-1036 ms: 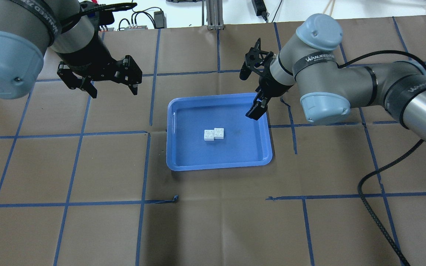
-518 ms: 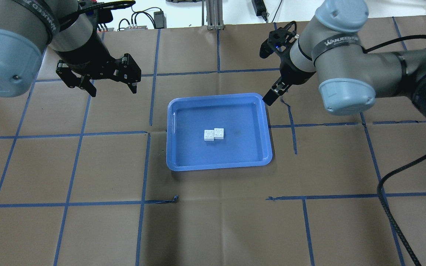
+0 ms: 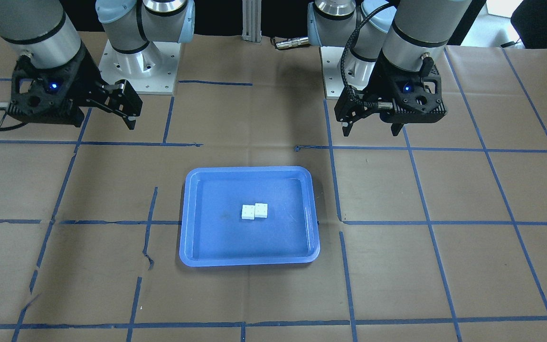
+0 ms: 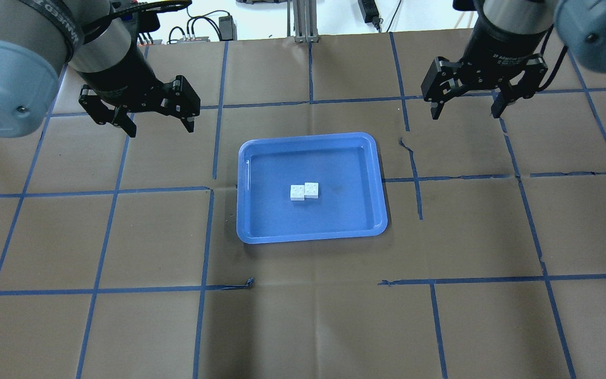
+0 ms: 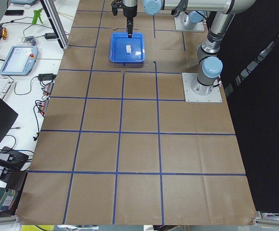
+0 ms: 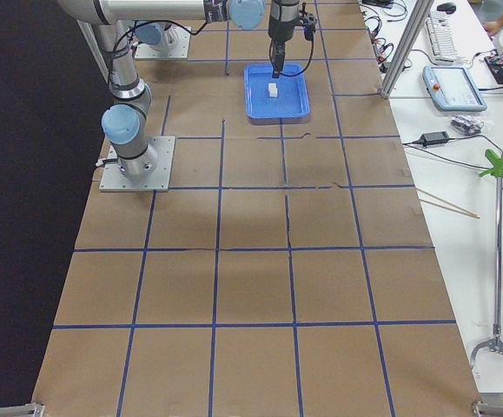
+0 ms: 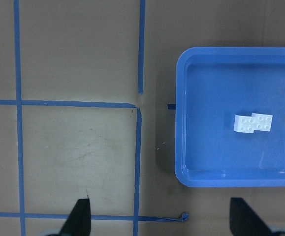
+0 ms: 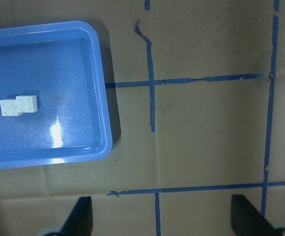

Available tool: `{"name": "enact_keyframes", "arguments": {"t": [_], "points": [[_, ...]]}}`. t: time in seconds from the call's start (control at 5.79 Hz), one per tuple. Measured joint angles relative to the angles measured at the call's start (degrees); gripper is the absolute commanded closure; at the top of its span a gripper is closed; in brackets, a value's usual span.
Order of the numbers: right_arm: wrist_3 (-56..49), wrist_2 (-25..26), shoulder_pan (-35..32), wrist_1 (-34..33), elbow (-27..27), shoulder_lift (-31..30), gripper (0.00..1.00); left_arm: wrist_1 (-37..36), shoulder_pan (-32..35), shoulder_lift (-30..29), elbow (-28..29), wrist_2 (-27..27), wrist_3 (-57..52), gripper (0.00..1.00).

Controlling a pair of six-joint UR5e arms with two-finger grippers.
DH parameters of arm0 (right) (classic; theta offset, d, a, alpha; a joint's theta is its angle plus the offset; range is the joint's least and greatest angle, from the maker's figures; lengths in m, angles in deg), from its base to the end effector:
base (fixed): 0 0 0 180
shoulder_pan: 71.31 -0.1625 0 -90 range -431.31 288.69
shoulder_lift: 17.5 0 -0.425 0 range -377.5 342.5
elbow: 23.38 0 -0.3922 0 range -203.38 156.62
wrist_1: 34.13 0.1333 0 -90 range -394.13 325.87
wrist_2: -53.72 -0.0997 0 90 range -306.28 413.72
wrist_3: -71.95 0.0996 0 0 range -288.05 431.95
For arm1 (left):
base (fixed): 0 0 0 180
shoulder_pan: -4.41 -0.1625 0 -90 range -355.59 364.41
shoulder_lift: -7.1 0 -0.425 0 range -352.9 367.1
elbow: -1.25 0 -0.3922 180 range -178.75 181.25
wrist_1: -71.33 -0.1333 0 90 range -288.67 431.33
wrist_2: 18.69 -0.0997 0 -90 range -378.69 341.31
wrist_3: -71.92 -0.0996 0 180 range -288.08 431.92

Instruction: Assemble white blocks and place on blue tray

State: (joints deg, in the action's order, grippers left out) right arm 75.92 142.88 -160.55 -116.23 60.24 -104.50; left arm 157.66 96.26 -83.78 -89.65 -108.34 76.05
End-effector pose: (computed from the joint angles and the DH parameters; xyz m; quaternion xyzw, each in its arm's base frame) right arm 0.1280 -0.5070 0.5029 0.0415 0.9983 0.0396 0.0062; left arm -0.1500 -0.4969 0.4790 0.0198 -0.9997 0.0163 0.0039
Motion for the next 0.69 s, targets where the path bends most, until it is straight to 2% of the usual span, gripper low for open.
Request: {"name": "enact_keyframes", "arguments": {"t": [0.35,0.69], "points": [[3.15,-0.57,-0.11,3.97,-2.08,-0.03,0.0,-0.01,-0.01,0.0,0.02,0.0,0.0,0.01],[3.47,-0.69,-0.14,4.0,-0.64,-0.21,0.0,-0.01,-0.01,0.0,0.02,0.0,0.0,0.01]]}}
